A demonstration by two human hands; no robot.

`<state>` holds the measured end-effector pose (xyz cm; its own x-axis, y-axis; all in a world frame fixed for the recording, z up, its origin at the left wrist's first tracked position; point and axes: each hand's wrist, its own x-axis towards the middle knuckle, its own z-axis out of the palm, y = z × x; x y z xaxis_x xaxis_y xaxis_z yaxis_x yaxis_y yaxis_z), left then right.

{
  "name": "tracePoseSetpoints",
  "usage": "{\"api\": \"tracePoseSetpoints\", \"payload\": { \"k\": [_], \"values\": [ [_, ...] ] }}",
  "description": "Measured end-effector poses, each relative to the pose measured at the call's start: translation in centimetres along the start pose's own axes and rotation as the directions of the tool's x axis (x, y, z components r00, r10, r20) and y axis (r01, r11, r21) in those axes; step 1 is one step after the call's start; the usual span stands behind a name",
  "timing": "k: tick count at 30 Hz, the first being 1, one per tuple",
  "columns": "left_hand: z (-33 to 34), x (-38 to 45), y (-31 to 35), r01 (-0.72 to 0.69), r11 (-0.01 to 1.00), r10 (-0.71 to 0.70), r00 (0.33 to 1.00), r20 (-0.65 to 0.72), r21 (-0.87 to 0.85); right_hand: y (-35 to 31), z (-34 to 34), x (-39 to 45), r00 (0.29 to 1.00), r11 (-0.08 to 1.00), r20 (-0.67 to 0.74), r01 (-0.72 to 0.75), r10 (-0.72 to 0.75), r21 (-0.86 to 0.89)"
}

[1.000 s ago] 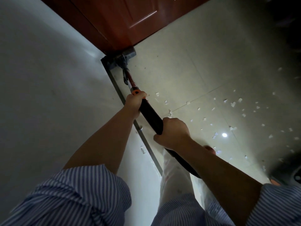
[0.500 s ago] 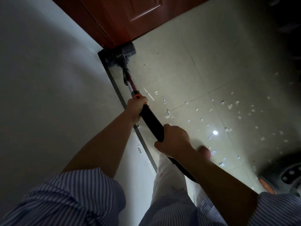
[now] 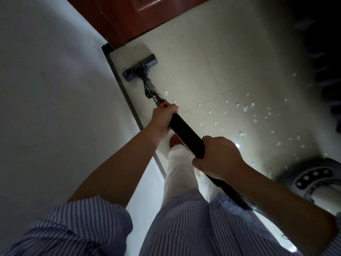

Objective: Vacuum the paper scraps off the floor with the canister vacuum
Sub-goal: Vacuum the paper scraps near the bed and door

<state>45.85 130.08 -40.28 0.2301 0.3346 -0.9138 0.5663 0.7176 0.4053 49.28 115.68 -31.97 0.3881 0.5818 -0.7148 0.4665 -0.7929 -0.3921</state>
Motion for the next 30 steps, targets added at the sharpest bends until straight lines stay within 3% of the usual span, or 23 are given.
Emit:
{"api": "tracePoseSetpoints", "payload": {
  "k": [3,11,19,30],
  "values": [
    [1.4,-1.6,-1.8,-0.018,0.998,0.017,1.000,-0.008,-0.065,1.7,-0.1,-2.3,1.000,1.000,0.002,0.014,-0.014,-0.009],
    [1.6,-2.6,-3.4,-0.104,0.994,0.102,0.994,-0.049,-0.035,3.1,1.5,-3.6,0.997,0.997,-0.039,0.064,-0.062,0.039],
    [2.2,0.0,-4.8,-0.053,0.998,0.049,0.993,-0.105,-0.033,4.5,2.7,-0.8,0.999,0.998,0.015,0.038,-0.038,0.045],
    [7.7,-4.9,-11.0,0.050,0.994,-0.054,0.998,-0.043,-0.097,10.8,2.4,-7.9,0.997,0.999,0.071,0.025,-0.027,0.034]
  ]
}}
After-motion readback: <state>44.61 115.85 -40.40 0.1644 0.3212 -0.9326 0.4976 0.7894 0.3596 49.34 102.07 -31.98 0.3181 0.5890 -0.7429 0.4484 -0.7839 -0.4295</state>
